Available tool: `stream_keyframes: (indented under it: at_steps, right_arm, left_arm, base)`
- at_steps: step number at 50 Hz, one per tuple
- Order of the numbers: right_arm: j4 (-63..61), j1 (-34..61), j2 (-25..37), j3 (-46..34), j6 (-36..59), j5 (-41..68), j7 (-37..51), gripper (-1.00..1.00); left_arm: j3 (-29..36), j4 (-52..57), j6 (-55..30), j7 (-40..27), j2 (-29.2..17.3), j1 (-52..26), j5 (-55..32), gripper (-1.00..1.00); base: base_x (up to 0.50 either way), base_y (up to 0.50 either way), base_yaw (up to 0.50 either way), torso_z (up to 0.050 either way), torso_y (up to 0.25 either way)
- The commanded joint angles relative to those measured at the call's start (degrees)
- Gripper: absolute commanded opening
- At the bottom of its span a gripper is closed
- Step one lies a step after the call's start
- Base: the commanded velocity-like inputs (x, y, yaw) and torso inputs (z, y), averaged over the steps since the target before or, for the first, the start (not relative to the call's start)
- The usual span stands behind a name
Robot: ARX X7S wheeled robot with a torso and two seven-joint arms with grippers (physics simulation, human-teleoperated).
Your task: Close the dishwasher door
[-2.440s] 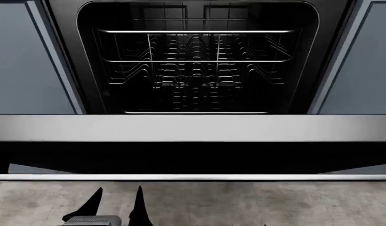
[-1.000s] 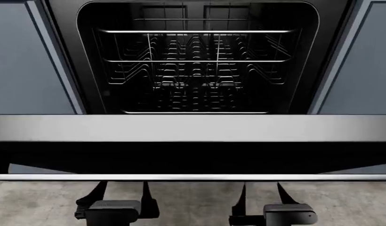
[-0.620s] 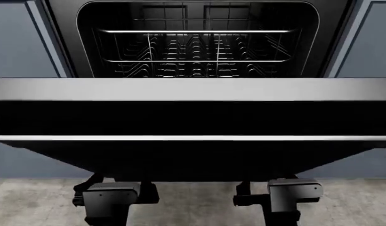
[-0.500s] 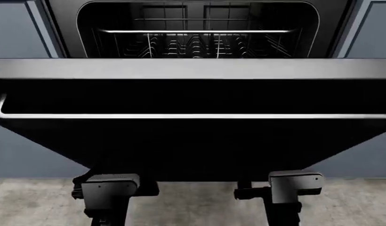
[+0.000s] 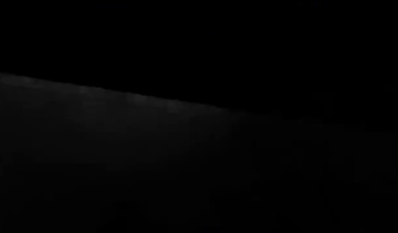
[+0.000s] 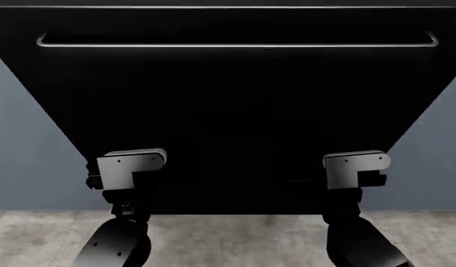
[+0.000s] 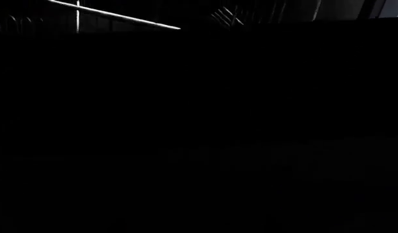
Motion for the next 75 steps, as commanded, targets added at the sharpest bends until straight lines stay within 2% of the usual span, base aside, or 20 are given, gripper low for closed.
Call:
stream_keyframes:
  at_steps: [1, 21, 31, 45, 65, 75]
  right_arm:
    - [-1.5, 8.2, 0.4, 0.9, 5.9, -2.4, 0.2, 1.00]
    - [7.8, 17.5, -1.9, 1.0, 6.4, -1.8, -2.6, 1.00]
    - [7.4, 19.4, -0.8, 2.6, 9.4, -0.7, -2.0, 1.00]
    - [8.7, 23.1, 1.6, 4.0, 13.2, 0.5, -3.1, 1.00]
    - [16.2, 27.0, 1.5, 5.9, 12.6, 3.4, -7.4, 1.00]
    - [19.5, 31.0, 1.2, 4.4, 14.0, 1.5, -6.7, 1.00]
  left_arm:
    - [-0.2, 3.5, -5.9, -1.5, 0.3, -6.1, -0.6, 1.00]
    - [1.7, 0.7, -11.6, -2.7, 2.0, -15.5, -0.4, 1.00]
    - [2.2, 0.1, -13.6, -3.0, 2.7, -18.8, -0.9, 1.00]
    - [4.0, -4.3, -13.6, -3.0, 4.8, -22.3, -0.4, 1.00]
    - [4.9, -16.0, -8.6, -1.0, 7.4, -27.7, -0.1, 1.00]
    - [4.6, -14.5, -11.3, -1.9, 8.0, -29.3, -2.1, 1.00]
  base:
    - [0.00, 0.00, 0.00, 0.000, 0.000]
    - [0.00, 0.00, 0.00, 0.000, 0.002]
    - [0.00, 0.00, 0.00, 0.000, 0.001]
    - [0.00, 0.00, 0.00, 0.000, 0.001]
    - [0.00, 0.00, 0.00, 0.000, 0.000]
    - [0.00, 0.00, 0.00, 0.000, 0.000]
